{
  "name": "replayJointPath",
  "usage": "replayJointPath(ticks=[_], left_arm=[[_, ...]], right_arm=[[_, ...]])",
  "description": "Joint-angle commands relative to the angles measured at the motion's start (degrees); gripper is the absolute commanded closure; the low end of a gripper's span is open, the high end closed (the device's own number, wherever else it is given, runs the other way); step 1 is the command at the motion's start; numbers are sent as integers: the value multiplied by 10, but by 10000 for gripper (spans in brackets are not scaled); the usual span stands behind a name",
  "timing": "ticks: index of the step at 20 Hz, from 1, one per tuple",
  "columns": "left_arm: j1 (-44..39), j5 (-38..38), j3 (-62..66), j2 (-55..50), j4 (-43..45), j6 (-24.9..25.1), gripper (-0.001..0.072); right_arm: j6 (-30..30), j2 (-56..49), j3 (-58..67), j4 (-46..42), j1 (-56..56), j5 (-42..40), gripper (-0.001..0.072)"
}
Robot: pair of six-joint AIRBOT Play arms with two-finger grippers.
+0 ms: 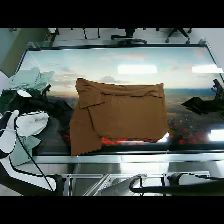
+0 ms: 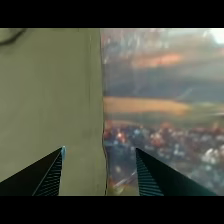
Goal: Fold the shirts.
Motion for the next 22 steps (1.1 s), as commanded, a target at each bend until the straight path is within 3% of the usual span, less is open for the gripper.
replayJointPath(ticks=[1, 2, 4, 5, 6, 7, 9, 13, 20, 21, 22], left_arm=[[-21, 29, -58, -42, -44, 46, 52], [-23, 13, -50, -50, -45, 49, 101], [-29, -27, -20, -59, -43, 48, 119], [-30, -44, -8, -57, -43, 48, 251], [-31, -59, 5, -57, -43, 52, 539], [-31, -73, 17, -57, -43, 55, 663], [-31, -89, 31, -57, -43, 54, 698], [-31, -86, 34, -57, -30, 50, 697], [-31, -87, 34, -54, -24, 43, 698], [-31, -87, 34, -49, -24, 43, 698], [-31, -87, 34, -37, -24, 42, 698]], right_arm=[[11, 3, -26, -12, -7, 33, 208], [11, 3, -28, -14, -7, 42, 207], [11, 3, -33, -18, -7, 64, 207], [11, 3, -38, -24, -7, 71, 207], [16, 3, -48, -37, -7, 74, 206], [16, 3, -61, -51, -6, 74, 206], [14, 3, -96, -61, -6, 63, 206], [-1, 0, -165, -64, 2, 21, 206], [-3, -52, -175, -48, 136, 14, 208], [-10, -55, -174, -36, 156, 28, 344], [-19, -53, -170, -30, 170, 52, 705]])
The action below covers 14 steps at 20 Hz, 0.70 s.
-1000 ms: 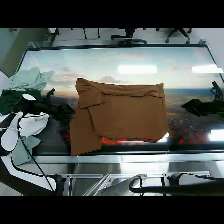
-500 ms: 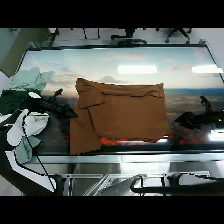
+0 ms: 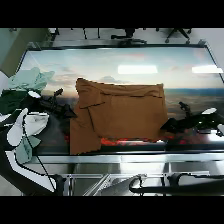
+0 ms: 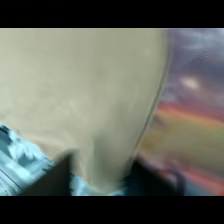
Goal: Fold the shirts.
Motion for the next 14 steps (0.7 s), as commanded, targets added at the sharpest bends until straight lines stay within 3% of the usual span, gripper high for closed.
replayJointPath(ticks=[1, 4, 7, 10, 14], left_arm=[[5, -2, 1, 33, 0, -10, 698], [20, -4, 1, 134, -4, -32, 698], [40, -4, 1, 299, -37, -41, 699], [64, 57, 9, 487, -80, -49, 698], [102, 111, 98, 673, -73, -49, 698]], right_arm=[[-9, -2, 12, 17, 56, 56, 693], [18, 70, 80, 17, 33, 103, 694], [34, 185, 223, 74, -18, 107, 694], [33, 282, 390, 152, -64, 69, 694], [33, 382, 508, 148, -72, 5, 694]])
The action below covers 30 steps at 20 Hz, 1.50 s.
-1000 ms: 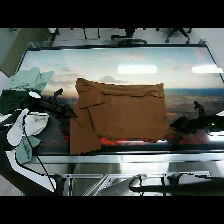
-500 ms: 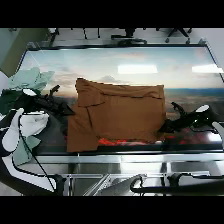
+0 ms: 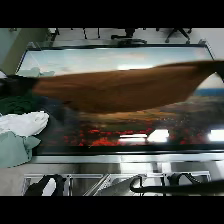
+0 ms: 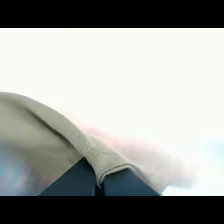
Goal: Fold the shirts.
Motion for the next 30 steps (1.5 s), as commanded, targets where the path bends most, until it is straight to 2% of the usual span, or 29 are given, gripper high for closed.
replayJointPath(ticks=[1, 3, 7, 10, 11, 12, 15, 17, 19, 22, 24, 27, 30], left_arm=[[43, 72, 75, 158, 6, -3, 698], [82, 100, 119, 193, 42, -3, 698], [120, 66, 138, 160, 14, -3, 698], [87, 24, 58, 83, -61, 13, 698], [54, 34, 20, 53, -55, 26, 698], [18, 55, -12, 21, -37, 45, 698], [-92, 152, -77, -103, 42, 47, 698], [-144, 240, -80, -198, 77, 46, 698], [-172, 272, -24, -311, 81, 43, 698], [-176, 212, 122, -465, 82, -6, 697], [-173, 188, 197, -523, 90, -35, 698], [-176, 160, 248, -565, 142, -89, 698], [-190, 132, 248, -584, 191, -103, 698]], right_arm=[[-2, 95, 96, 4, -12, -77, 694], [-2, 125, 98, -30, -12, -106, 694], [0, 99, 71, -21, -12, -77, 693], [-39, 47, -27, 54, -12, -57, 694], [-56, 26, -67, 78, -12, -56, 694], [-70, 3, -104, 91, -12, -57, 694], [-99, -91, -190, 94, 5, -76, 694], [-126, -174, -211, 94, 31, -104, 694], [-145, -257, -206, 94, 54, -161, 694], [-131, -380, -142, 94, 65, -189, 695], [-113, -438, -84, 94, 65, -187, 694], [-94, -492, -16, 85, 66, -172, 694], [-94, -505, -9, 49, 66, -170, 694]])
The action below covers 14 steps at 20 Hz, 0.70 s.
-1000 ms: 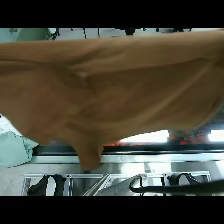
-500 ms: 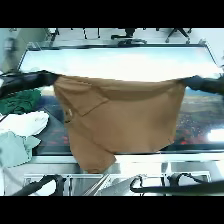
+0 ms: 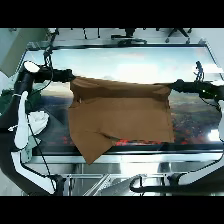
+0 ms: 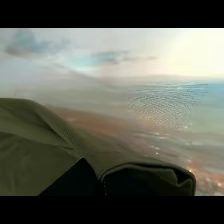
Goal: Fold the shirts.
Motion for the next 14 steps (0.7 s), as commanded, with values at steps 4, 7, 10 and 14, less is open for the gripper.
replayJointPath(ticks=[4, 7, 10, 14], left_arm=[[-33, -67, 23, -64, 129, -65, 698], [-37, -93, 23, -80, 200, -118, 698], [-38, -123, 23, -99, 201, -134, 698], [-52, -132, 23, -118, 198, -134, 698]], right_arm=[[35, -42, 23, -99, 1, 19, 694], [35, -54, 23, -106, 1, 29, 693], [35, -61, 23, -105, 2, 29, 693], [35, -66, 23, -106, 8, 29, 693]])
